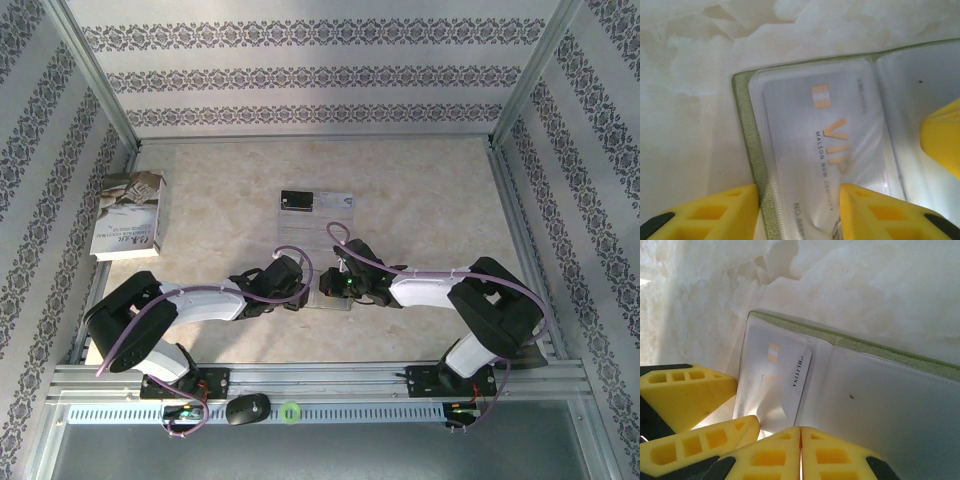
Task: Take the credit cards out of the card holder
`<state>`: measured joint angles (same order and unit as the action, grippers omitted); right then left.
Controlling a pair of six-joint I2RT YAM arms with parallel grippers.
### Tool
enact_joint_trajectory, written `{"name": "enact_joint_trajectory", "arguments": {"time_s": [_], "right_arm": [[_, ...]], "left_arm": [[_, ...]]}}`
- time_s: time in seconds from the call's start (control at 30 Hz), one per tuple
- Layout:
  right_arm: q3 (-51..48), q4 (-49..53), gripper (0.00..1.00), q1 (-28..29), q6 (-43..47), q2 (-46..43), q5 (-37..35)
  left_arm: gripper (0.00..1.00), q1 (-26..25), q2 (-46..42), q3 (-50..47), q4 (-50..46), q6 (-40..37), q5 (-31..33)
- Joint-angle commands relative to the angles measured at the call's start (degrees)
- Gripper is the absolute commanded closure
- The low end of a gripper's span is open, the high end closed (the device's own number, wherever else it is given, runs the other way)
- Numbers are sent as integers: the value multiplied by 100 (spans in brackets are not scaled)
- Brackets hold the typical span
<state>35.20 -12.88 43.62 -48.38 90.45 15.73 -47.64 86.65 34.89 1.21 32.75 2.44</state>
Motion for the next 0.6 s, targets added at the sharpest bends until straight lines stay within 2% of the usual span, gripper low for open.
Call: {"name": "enact_joint_trajectory", "arguments": {"time_s": [0.0, 0.13, 0.4, 0.57], "right_arm": [[48, 82, 89, 28, 176, -101, -130], [124, -70, 87, 57, 160, -1, 70], [119, -876, 88, 60, -525, 263, 332], [52, -728, 90, 33, -894, 367, 91]], "left_arm": [[56, -88, 314, 20, -68, -121, -42], [62, -88, 278, -44, -35, -68, -43], [61, -88, 177, -157, 35, 72, -120], [61, -88, 101, -150, 36, 154, -191]]}}
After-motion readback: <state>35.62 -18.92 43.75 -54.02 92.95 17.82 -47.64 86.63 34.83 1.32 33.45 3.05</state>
